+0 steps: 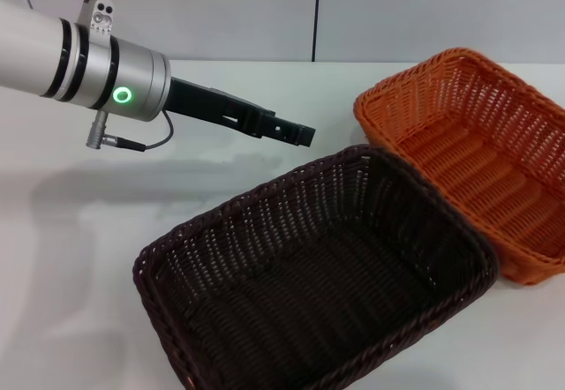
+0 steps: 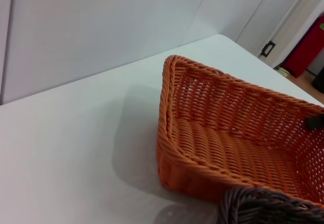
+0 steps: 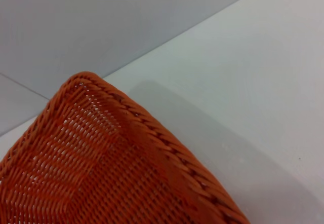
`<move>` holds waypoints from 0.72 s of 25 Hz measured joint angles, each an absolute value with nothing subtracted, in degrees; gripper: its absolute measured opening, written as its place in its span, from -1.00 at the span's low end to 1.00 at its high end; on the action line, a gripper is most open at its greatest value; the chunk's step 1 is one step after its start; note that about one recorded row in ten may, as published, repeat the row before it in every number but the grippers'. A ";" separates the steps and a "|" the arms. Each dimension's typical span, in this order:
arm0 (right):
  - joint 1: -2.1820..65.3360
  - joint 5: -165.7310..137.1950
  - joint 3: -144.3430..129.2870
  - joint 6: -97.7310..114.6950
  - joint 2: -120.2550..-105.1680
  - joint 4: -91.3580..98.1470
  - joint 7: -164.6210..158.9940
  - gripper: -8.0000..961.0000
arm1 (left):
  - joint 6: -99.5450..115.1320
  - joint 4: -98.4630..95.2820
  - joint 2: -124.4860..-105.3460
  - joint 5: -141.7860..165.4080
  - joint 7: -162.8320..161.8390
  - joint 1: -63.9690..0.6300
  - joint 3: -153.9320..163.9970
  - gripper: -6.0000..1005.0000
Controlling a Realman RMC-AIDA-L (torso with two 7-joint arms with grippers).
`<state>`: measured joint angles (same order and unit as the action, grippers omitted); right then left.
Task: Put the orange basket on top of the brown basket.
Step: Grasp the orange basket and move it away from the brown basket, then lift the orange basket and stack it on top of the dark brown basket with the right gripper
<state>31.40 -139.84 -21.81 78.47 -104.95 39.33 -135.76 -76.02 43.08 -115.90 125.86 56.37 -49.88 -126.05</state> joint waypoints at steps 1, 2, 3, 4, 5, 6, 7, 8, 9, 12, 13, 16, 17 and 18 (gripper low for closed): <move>31.30 -139.75 -21.81 78.37 -104.95 39.34 -135.69 -0.52 | -75.97 43.07 -115.90 125.86 56.38 -49.88 -126.10 0.71; 31.24 -139.63 -21.82 78.32 -104.94 39.35 -135.52 -0.57 | -75.90 43.06 -115.90 125.86 56.38 -49.89 -126.11 0.71; 31.19 -139.54 -21.82 78.31 -104.94 39.35 -135.38 -0.63 | -75.79 43.06 -115.90 125.86 56.38 -49.89 -126.16 0.71; 31.12 -139.29 -21.77 78.30 -104.94 39.38 -135.16 -0.63 | -75.68 43.06 -115.91 125.85 56.39 -49.90 -126.19 0.71; 31.00 -138.84 -21.67 78.23 -104.93 39.45 -134.93 -0.62 | -75.59 43.06 -115.91 125.83 56.39 -49.89 -126.25 0.71; 30.79 -138.18 -21.59 78.20 -104.93 39.55 -134.73 -0.62 | -75.53 43.06 -115.93 125.68 56.40 -49.86 -126.28 0.71; 30.50 -137.05 -21.46 78.15 -104.94 39.69 -134.39 -0.62 | -75.42 43.06 -115.97 125.56 56.40 -49.81 -126.29 0.71; 30.08 -135.21 -21.33 78.16 -104.95 39.85 -133.81 -0.62 | -75.17 43.06 -116.04 125.52 56.41 -49.71 -126.29 0.71; 29.54 -132.63 -21.21 78.34 -104.95 39.95 -132.86 -0.62 | -74.83 43.20 -116.16 125.47 56.41 -49.55 -126.39 0.71; 27.98 -124.97 -21.07 79.00 -104.93 40.62 -130.21 -0.62 | -74.30 43.48 -116.36 125.35 56.42 -49.26 -126.79 0.71; 27.52 -122.81 -21.09 79.04 -104.90 41.27 -129.61 -0.61 | -73.92 43.73 -116.51 125.13 56.45 -49.05 -127.36 0.71; 26.51 -117.08 -21.09 79.82 -105.26 43.86 -127.68 -0.61 | -73.52 44.30 -117.02 123.89 58.36 -48.45 -130.05 0.71; 26.24 -114.90 -21.08 80.15 -105.48 44.51 -126.37 -0.61 | -73.43 44.49 -117.23 123.18 59.38 -48.10 -130.84 0.71; 26.03 -112.59 -21.15 80.55 -105.69 45.06 -124.92 -0.61 | -73.33 44.68 -117.38 122.54 60.23 -47.84 -131.39 0.71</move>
